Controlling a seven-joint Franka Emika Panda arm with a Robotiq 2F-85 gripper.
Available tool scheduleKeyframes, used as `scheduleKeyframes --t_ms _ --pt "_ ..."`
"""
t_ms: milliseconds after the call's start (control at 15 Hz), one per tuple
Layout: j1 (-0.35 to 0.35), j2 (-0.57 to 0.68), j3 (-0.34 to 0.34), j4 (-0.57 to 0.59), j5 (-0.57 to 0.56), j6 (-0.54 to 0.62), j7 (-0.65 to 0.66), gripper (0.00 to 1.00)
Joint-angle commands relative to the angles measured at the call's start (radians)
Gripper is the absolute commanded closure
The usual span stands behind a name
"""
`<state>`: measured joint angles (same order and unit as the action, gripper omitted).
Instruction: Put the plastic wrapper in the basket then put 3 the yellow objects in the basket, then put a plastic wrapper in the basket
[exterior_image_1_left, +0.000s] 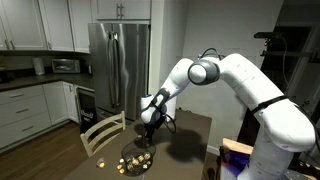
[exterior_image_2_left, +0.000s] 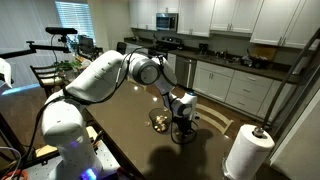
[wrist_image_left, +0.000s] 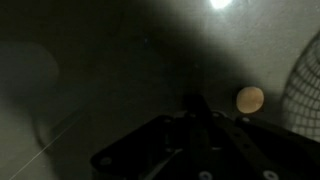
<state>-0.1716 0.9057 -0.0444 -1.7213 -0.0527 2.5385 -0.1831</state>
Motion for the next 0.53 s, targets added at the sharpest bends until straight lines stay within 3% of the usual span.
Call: scheduleKeyframes --t_ms 0,67,133,267,467 --pt "-0.007 0.002 0.001 0.015 0.001 -0.013 -0.006 0.99" --pt "0.001 -0.004 -0.006 0.010 -0.004 -0.011 0.002 0.97" --pt "0.003 -0.009 -0.006 0.004 -0.002 -0.007 0.007 0.74" --pt "0.009 -0.005 -0.012 0.007 -0.006 -0.001 0.013 0.70" --pt "0.008 0.001 -0.010 0.015 -0.008 0.009 0.006 0.50"
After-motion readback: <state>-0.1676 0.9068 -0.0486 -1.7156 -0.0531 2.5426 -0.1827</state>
